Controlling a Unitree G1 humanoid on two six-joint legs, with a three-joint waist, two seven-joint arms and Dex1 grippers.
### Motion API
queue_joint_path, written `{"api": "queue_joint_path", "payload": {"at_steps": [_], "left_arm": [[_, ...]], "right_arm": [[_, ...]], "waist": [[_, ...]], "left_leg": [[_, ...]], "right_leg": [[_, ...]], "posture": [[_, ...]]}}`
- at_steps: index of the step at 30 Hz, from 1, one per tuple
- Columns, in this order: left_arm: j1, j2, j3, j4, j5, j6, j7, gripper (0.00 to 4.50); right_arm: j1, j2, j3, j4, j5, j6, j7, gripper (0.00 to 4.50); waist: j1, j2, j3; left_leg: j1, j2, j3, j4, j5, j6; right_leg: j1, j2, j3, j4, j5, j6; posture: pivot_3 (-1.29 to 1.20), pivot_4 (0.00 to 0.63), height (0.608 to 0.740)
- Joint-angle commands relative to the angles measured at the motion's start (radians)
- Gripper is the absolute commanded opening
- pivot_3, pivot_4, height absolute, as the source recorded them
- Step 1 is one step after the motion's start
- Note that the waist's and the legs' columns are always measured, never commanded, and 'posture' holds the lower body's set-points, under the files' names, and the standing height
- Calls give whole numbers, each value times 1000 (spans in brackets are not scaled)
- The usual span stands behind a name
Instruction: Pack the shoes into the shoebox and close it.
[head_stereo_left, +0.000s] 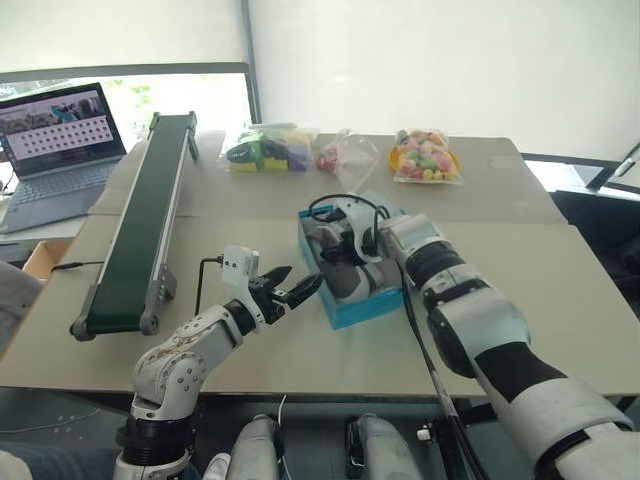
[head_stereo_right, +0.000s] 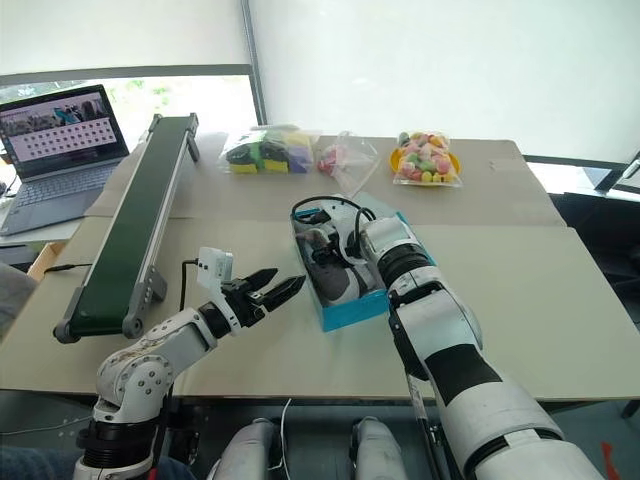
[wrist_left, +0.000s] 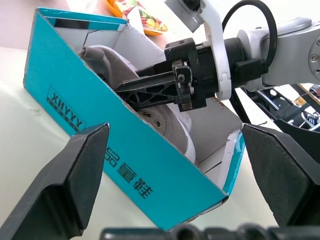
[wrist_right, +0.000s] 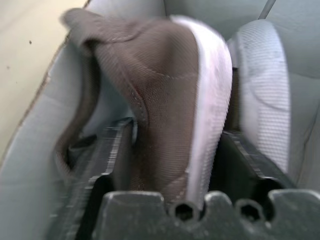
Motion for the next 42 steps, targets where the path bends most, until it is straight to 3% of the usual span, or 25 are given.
{"api": "queue_joint_path", "payload": {"at_steps": [1,11,18,26,36,42], "left_arm": [[-10,6,2,-27,-10,6,-11,4500],[-31,20,-1,-12,-6,20,-37,4500],[-69,30,-9,27,0,21,-68,4500],[-79,27,-13,47,10,11,-76,4500],[-59,11,-7,27,11,13,-62,4500],[-47,18,10,15,5,17,-52,4500]], "right_arm": [[-27,-50,-80,-100,38,110,-21,3272],[135,-201,-256,-875,180,607,-76,3272],[269,-167,-335,-1156,238,777,-166,3272],[325,-83,-225,-1048,206,661,-229,3272],[195,-55,13,-549,57,246,-137,3272],[174,-74,-4,-632,65,273,-117,3272]], "waist": [[7,0,0],[25,3,2],[29,3,2],[24,3,2],[16,3,2],[15,3,2]], "left_leg": [[-1,0,0,0,0,0],[-12,-2,1,0,0,-1],[-11,-2,3,0,-1,-2],[-10,-2,1,0,-2,-3],[-10,-2,3,1,-2,-2],[-9,-2,2,1,-2,-3]], "right_leg": [[0,-1,0,0,0,0],[-8,-1,1,1,0,7],[-8,0,1,2,-1,7],[-9,0,1,2,-2,-1],[-7,2,1,1,1,5],[-7,2,1,2,0,3]], "posture": [[0,150,707],[0,150,707],[0,150,707],[0,150,707],[0,150,707],[0,150,707]]}}
